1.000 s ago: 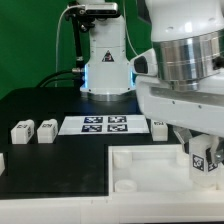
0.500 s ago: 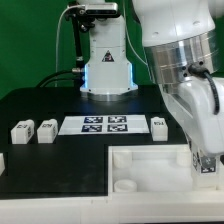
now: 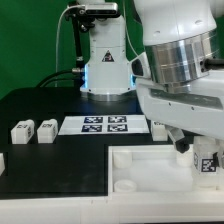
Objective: Assemble one leg
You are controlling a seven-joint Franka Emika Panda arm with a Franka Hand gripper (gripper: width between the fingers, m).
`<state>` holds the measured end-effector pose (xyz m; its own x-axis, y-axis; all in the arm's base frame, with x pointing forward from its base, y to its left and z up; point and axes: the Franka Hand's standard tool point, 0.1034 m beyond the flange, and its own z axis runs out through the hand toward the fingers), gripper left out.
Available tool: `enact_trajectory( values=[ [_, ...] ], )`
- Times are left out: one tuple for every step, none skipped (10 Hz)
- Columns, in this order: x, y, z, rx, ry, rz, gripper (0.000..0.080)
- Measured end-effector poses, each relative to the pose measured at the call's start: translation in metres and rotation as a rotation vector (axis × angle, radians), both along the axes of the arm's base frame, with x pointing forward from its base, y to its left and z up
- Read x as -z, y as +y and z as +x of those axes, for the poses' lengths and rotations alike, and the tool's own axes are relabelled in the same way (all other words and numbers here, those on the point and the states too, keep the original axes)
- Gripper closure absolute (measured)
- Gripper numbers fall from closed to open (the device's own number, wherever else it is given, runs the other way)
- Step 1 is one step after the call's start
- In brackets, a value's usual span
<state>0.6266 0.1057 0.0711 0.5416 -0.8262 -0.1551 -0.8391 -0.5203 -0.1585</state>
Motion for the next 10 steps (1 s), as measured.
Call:
enact_trajectory(
  values=[
    [0.0000,0.0000,0.0000,-0.057,-0.013,-0.003,0.0151],
    [0.0001,-0.0005,0.0000,-0.195,-0.042,-0.013,0.0151],
    [-0.0008,0.0004,-0.0009,-0.393,-0.069,-0.043,0.0151],
    [-0.0020,0.0010,-0.0005,-0.653,-0.101,-0.084,0.0151],
    [0.0004,0.0016,-0.0028,-0.801,-0.111,-0.103,0.0151],
    [0.0009,0.0015,-0.0030,-0.793,-0.110,-0.100,0.0151],
    [0.0009,0.0016,-0.0030,-0.755,-0.103,-0.099,0.0249],
    [0.0012,0.0014,-0.0031,-0.759,-0.103,-0.099,0.0383],
    [0.0012,0.0026,-0.0033,-0.655,-0.085,-0.093,0.0383],
    [0.0013,0.0027,-0.0033,-0.584,-0.072,-0.090,0.0510]
  ],
)
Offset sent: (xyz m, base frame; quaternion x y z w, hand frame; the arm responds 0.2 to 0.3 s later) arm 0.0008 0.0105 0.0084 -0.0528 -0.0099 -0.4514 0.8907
